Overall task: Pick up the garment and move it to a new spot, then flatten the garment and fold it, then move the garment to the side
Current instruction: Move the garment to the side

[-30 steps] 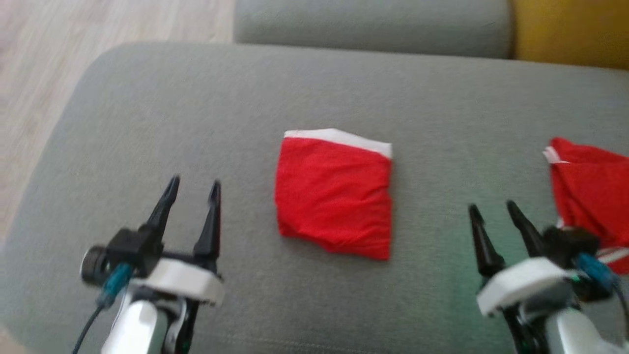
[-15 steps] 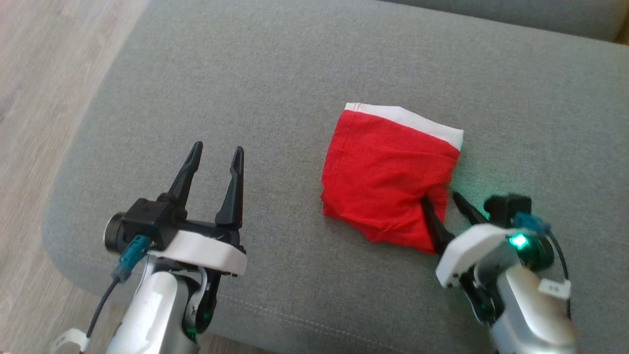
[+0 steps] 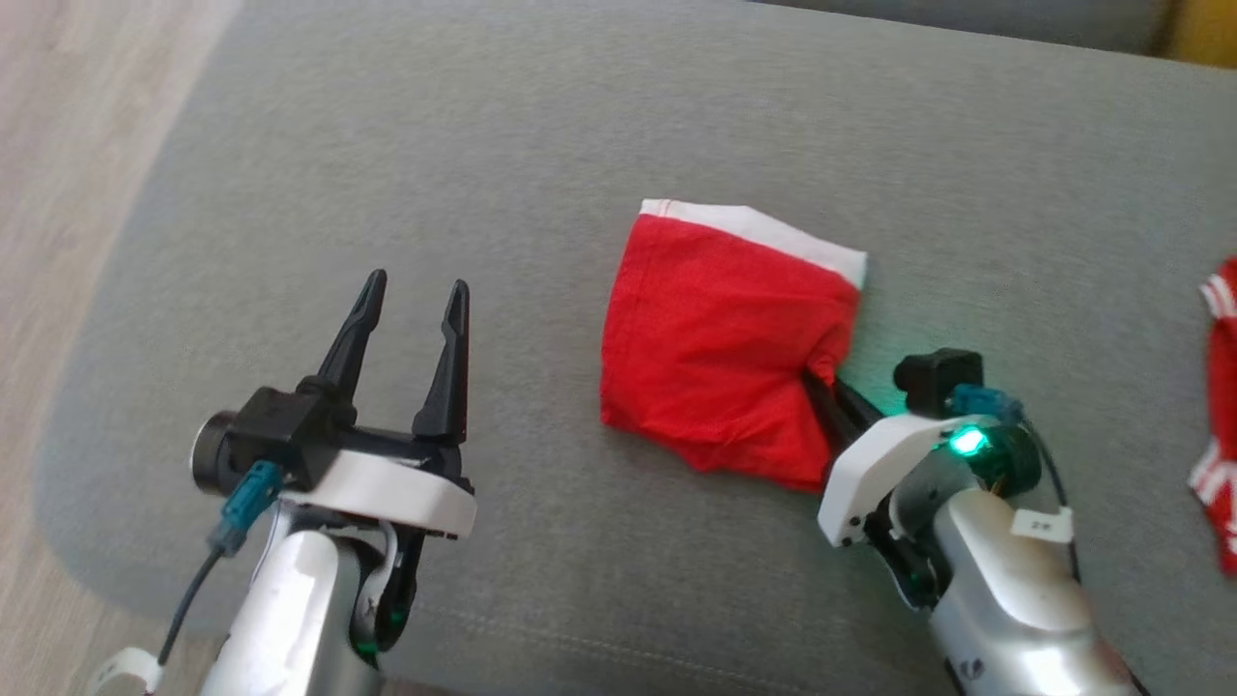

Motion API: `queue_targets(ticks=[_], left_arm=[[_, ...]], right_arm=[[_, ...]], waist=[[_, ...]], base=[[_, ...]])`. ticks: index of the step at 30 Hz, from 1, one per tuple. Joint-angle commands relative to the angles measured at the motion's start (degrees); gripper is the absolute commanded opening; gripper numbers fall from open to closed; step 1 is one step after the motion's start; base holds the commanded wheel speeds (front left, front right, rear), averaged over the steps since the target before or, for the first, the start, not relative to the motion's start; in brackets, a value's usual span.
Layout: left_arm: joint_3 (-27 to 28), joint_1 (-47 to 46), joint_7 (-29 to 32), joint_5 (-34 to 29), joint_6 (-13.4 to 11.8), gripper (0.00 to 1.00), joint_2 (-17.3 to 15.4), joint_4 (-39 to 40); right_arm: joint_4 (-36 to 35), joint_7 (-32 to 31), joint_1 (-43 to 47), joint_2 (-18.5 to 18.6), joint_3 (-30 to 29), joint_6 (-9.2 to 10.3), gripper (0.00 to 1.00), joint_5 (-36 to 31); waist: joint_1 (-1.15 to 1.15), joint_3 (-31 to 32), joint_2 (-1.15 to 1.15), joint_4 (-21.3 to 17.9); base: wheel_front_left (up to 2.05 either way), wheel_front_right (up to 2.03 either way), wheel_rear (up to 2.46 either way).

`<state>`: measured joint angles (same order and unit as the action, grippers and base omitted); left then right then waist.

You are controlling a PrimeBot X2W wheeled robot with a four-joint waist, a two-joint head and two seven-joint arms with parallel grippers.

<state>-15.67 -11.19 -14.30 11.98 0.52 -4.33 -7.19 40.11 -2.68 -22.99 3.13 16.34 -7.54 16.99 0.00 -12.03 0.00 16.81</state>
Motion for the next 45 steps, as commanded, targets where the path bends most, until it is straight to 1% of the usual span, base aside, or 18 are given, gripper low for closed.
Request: queue_targets(ticks=[1,2,3,7,11,12,16,19,28,34,36,38,42,45], left_arm=[[2.54,-1.36,-0.69,-0.79,0.02,1.00,-0.34,2.30],[2.81,-1.01,-0.69,-0.93,-0.01,1.00,-0.41,2.45],[3.25,-0.51,-0.69,-1.12,0.14,1.00,-0.60,2.73],[4.12,0.33,-0.69,-1.51,0.33,1.00,-1.10,3.31],[4.48,0.80,-0.70,-1.87,0.45,1.00,-1.29,4.03],[4.48,0.80,-0.70,-1.87,0.45,1.00,-1.29,4.03],[4.26,0.41,-0.70,-2.20,0.89,1.00,-1.39,4.43],[3.92,-0.13,-0.70,-2.46,1.29,1.00,-1.50,4.43],[3.76,-2.07,-0.70,-2.74,1.95,1.00,-1.91,4.86],[3.72,-4.09,-0.70,-2.87,2.44,1.00,-2.13,5.23],[3.78,-4.64,-0.70,-2.86,2.58,1.00,-2.17,5.42],[3.99,-5.16,-0.70,-2.80,2.76,1.00,-2.32,5.58],[4.03,-6.15,-0.70,-2.96,2.98,1.00,-2.29,5.84],[4.03,-6.89,-0.70,-2.94,3.23,1.00,-2.22,5.99]], right_arm=[[0.05,0.11,0.95,-0.22,1.78,0.05,0.00,-1.46],[-0.25,-0.08,1.21,-0.15,2.16,0.05,0.00,-2.04],[-1.52,-0.18,1.90,0.60,2.53,0.05,0.00,-3.18],[-5.44,-1.75,3.77,3.01,2.60,0.05,0.00,-4.49],[-11.02,-4.75,5.74,6.21,2.22,0.05,0.00,-5.14],[-11.02,-4.75,5.74,6.21,2.22,0.05,0.00,-5.14],[-16.57,-8.07,6.59,10.41,1.80,0.05,0.00,-5.37],[-19.62,-9.85,5.40,13.39,1.30,0.05,0.00,-5.18],[-26.02,-13.95,-3.85,23.57,-0.01,0.05,0.00,-5.21],[-24.69,-18.04,-10.29,30.69,-2.39,0.05,0.00,-5.38],[-23.51,-18.93,-11.66,32.39,-2.80,0.05,0.00,-5.09],[-21.92,-19.87,-12.67,33.12,-3.08,0.05,0.00,-4.74],[-17.04,-22.51,-13.28,31.92,-4.28,0.05,0.00,-4.26],[-13.88,-21.21,-14.11,31.11,-6.11,0.05,0.00,-5.95]], waist=[[0.00,0.81,0.00,-2.74],[0.00,1.06,0.00,-3.95],[0.00,1.43,0.00,-6.23],[0.00,2.12,0.00,-11.47],[0.00,2.41,0.00,-16.56],[0.00,2.41,0.00,-16.56],[0.00,1.92,0.00,-20.50],[0.00,1.25,0.00,-22.58],[0.00,-2.49,0.00,-25.48],[0.00,-5.46,0.00,-25.38],[0.00,-6.24,0.00,-25.22],[0.00,-7.08,0.00,-25.12],[0.00,-8.59,0.00,-24.75],[0.00,-9.69,0.00,-24.30]], base=[[0.00,0.00,0.00],[0.00,0.00,0.00],[0.00,0.00,0.00],[0.00,0.00,0.00],[0.00,0.00,0.00],[0.00,0.00,0.00],[0.00,0.00,0.00],[0.00,0.00,0.00],[0.00,0.00,0.00],[0.00,0.00,0.00],[0.00,0.00,0.00],[0.00,0.00,0.00],[0.00,0.00,0.00],[0.00,0.00,0.00]])
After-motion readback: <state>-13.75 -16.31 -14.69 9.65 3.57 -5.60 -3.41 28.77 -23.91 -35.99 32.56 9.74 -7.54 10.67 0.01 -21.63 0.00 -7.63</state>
